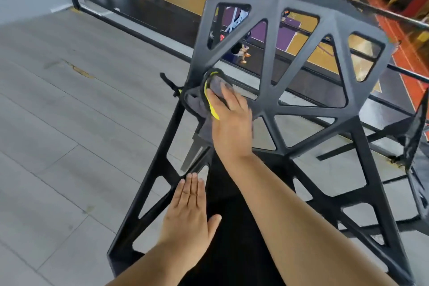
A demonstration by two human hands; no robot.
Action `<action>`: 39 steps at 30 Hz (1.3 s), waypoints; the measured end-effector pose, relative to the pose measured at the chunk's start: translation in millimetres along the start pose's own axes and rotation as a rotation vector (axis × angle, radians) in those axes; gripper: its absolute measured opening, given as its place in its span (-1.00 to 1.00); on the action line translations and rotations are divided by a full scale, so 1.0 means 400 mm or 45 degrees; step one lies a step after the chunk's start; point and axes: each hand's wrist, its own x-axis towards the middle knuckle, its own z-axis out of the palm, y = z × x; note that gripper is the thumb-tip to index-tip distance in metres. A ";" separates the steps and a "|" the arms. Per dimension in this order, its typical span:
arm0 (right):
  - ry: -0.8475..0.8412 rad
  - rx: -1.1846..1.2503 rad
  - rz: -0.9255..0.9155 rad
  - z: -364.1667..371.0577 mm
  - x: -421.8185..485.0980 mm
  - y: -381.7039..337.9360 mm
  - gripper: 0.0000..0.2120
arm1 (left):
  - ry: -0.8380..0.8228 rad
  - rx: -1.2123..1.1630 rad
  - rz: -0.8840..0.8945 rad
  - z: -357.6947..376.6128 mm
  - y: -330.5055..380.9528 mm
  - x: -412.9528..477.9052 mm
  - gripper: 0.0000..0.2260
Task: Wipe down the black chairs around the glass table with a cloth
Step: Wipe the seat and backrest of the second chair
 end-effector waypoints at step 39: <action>0.415 -0.565 -0.202 -0.168 0.154 0.223 -0.47 | 0.118 -0.041 0.018 0.022 -0.017 0.020 -0.33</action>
